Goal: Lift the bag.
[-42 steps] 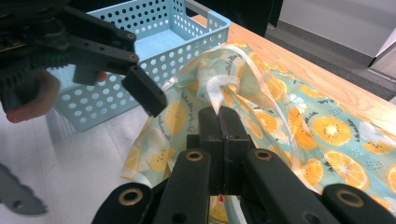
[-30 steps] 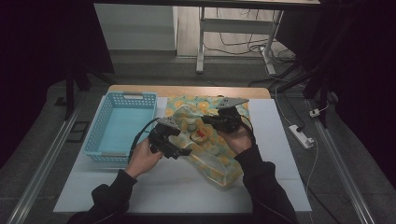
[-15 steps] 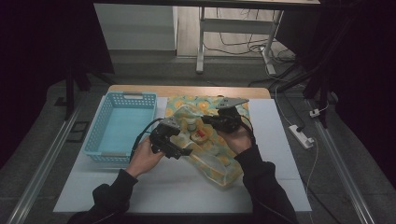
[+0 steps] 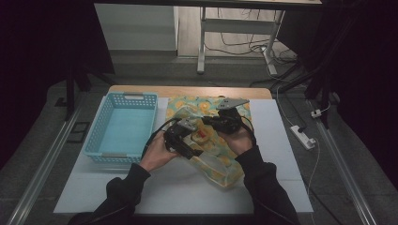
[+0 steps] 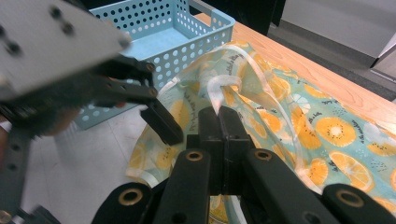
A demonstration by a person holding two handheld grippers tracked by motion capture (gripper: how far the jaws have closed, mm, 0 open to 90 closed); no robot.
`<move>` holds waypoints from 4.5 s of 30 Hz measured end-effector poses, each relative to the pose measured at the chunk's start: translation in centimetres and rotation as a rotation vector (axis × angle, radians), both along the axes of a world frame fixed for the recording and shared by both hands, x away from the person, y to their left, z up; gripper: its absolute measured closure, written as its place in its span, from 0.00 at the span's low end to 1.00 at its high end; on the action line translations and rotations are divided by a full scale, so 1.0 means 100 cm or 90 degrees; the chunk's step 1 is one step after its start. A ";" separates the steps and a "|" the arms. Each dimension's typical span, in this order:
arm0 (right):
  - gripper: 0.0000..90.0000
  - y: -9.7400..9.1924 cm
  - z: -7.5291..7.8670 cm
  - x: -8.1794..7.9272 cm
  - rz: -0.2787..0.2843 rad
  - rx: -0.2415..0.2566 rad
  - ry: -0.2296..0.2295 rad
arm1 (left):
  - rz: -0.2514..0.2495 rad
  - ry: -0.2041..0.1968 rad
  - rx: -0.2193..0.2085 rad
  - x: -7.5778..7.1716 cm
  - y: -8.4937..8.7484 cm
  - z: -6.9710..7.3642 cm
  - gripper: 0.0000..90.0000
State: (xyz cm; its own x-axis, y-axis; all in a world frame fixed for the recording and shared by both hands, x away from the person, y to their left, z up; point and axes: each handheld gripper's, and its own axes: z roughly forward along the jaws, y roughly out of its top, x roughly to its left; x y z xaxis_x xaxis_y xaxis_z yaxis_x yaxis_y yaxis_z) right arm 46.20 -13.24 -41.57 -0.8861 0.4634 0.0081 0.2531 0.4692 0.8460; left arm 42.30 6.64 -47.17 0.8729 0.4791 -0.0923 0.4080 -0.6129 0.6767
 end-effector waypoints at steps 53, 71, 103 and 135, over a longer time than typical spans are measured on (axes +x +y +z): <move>1.00 -0.006 0.001 0.003 0.002 0.005 0.022 | -0.003 0.013 0.041 -0.004 0.002 -0.006 0.99; 1.00 -0.009 0.011 0.001 0.003 0.017 0.025 | 0.021 0.048 -0.007 -0.006 0.013 0.024 0.99; 1.00 -0.001 0.042 -0.006 0.033 0.002 0.016 | 0.045 0.049 -0.084 -0.002 0.047 0.083 0.99; 1.00 0.002 0.121 0.005 0.051 0.024 0.012 | 0.056 0.035 -0.176 0.027 0.063 0.172 0.99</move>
State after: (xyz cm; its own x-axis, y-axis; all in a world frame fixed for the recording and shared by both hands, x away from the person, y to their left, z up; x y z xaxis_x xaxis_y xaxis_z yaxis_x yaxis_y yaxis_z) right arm 46.69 -13.01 -29.43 -0.9200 0.3897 0.0408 0.2314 0.4563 0.8592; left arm 45.02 12.96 -30.00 0.8192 0.5024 -0.2764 0.4923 -0.3691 0.7883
